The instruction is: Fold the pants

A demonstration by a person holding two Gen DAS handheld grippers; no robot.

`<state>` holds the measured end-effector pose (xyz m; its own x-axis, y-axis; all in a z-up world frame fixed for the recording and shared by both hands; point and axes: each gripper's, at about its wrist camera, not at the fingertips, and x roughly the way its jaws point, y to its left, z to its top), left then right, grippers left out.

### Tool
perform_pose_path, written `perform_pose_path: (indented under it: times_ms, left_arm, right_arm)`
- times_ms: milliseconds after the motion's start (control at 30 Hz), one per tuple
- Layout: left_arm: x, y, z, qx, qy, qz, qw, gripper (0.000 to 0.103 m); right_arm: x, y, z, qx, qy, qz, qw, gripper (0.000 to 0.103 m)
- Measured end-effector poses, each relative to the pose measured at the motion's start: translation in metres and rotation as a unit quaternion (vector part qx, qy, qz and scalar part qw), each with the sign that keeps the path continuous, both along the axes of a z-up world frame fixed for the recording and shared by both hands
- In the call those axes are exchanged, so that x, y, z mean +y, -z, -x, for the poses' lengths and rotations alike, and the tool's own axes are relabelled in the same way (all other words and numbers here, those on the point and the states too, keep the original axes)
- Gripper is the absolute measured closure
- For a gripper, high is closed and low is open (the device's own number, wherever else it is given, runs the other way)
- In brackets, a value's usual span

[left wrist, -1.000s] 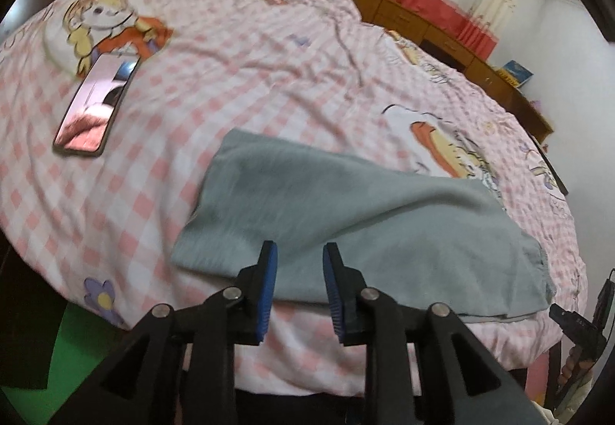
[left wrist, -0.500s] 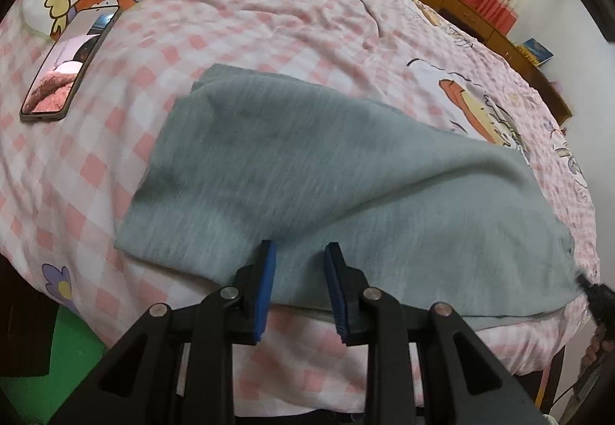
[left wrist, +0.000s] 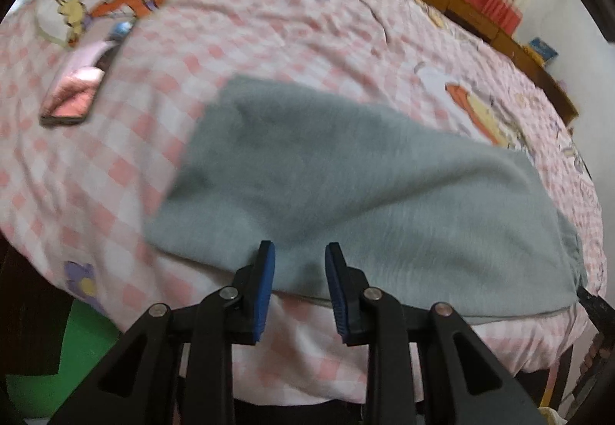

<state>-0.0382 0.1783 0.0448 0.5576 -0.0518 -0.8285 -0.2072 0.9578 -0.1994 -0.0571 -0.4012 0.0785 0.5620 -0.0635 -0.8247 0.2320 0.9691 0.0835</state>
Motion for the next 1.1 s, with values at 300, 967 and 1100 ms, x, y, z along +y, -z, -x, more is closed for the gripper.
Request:
perform_pose_path:
  times_ms: [300,967,1100]
  left_arm:
    - [0.035,-0.034,-0.022,-0.043,-0.01,-0.004,0.999,0.068]
    - [0.039,-0.03,-0.055,-0.09,0.06,0.057,0.9925,0.098]
    - [0.021,-0.04,-0.036,-0.113,0.108,0.078,0.9846,0.098]
  right_arm:
    - [0.066,-0.025,-0.013,-0.01,-0.066,0.016,0.998,0.069]
    - [0.195,0.048,-0.05,0.031,-0.188,-0.06,0.98,0.064]
    - [0.196,0.048,-0.049,0.027,-0.189,-0.06,0.98,0.062]
